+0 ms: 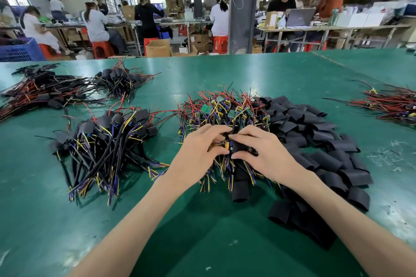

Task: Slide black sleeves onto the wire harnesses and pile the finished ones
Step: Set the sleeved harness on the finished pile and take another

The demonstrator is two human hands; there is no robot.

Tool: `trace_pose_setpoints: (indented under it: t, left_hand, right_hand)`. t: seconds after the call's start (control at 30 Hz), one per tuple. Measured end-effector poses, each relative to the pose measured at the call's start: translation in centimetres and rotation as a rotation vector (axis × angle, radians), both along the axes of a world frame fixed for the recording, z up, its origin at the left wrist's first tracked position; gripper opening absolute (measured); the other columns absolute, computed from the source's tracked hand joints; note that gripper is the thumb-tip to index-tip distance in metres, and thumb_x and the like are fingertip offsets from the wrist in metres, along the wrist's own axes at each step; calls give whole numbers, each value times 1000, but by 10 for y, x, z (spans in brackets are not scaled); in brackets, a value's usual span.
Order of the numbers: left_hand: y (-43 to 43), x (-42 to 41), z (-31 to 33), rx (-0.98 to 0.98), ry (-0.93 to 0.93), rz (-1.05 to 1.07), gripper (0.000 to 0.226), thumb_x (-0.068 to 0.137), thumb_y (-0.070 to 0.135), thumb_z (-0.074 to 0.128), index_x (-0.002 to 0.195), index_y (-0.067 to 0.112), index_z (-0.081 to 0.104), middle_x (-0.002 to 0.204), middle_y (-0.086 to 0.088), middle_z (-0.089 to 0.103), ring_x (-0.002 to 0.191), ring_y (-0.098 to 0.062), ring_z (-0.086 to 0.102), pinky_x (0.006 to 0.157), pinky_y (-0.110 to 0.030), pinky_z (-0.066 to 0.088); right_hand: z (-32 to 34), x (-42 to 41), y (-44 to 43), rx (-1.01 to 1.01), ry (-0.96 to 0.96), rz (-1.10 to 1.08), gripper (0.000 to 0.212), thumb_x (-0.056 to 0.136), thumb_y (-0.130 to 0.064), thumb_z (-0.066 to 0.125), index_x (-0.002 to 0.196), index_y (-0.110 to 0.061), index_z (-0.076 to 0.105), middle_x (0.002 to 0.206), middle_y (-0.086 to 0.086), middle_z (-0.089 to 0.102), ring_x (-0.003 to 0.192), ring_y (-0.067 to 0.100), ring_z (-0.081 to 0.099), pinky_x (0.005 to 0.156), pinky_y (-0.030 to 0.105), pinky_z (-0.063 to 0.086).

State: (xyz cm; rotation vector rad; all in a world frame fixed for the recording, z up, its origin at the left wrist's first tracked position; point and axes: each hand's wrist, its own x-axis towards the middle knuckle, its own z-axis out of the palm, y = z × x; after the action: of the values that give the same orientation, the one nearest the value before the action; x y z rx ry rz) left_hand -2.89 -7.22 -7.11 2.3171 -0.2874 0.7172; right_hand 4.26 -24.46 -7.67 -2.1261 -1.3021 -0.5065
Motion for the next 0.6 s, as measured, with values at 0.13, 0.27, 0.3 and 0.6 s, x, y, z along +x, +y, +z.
trace_pose_setpoints:
  t: [0.13,0.27,0.3,0.6]
  left_hand:
    - [0,1,-3,-16,-28,25,45,73,6,78,114,14,65,92,-4,64,86,-4,58,83,-17,48]
    - [1,0,-4,-77,-41,15,46,68,0,79,111,12,68,88,0,66,85,-3,61,81,-7,46]
    - [0,0,-4,-104,-36,2,44,69,-2,78,110,12,68,87,5,65,86,0,62,81,-5,45]
    - [1,-2,-8,-219,-28,-46,46,73,-8,72,105,24,67,83,11,65,83,0,64,84,-11,48]
  right_hand:
    - [-2,-1,3,-57,-87,-8,41,77,-15,76,114,-1,65,98,10,60,83,27,62,72,39,54]
    - [-3,-4,5,-75,-81,-20,42,78,-18,75,115,-2,64,99,9,59,83,27,61,71,40,54]
    - [-3,-4,4,-74,-70,-23,42,78,-18,75,116,-2,64,99,9,59,82,27,61,71,40,54]
    - [4,3,2,-127,57,55,44,84,-21,69,123,-1,59,92,4,53,83,20,51,80,35,44]
